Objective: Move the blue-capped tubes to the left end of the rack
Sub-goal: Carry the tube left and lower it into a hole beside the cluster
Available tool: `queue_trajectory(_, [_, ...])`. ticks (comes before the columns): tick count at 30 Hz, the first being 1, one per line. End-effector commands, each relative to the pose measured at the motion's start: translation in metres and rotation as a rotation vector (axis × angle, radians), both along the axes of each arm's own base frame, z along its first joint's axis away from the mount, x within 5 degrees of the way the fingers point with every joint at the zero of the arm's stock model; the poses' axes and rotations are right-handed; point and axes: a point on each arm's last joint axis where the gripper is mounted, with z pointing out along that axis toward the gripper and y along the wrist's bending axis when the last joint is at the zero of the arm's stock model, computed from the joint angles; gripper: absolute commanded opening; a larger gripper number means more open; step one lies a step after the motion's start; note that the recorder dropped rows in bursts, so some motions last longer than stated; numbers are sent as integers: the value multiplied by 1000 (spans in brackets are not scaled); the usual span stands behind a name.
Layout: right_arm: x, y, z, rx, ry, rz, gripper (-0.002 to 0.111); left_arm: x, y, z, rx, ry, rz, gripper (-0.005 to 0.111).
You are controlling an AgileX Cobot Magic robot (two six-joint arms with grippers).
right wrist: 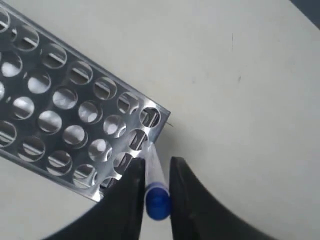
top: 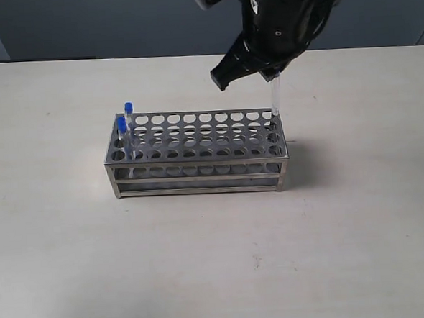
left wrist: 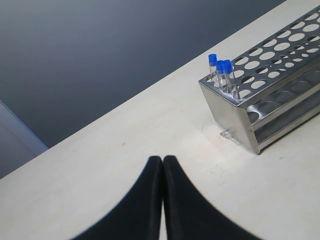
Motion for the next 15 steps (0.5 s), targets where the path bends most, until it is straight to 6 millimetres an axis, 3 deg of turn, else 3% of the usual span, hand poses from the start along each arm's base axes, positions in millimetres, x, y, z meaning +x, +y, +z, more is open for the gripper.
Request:
queue_trajectory(1, [-5,12,9,86,-19,108,0,0,0,2,-7,-4,-5,1])
queue_trajectory(8, [-29,63,14,257,-132,398,0,0,0,2,-7,-4,-5,1])
queue_trajectory(15, [-40,99,-10,278,-176,548,0,0,0,2,-7,-4,-5,1])
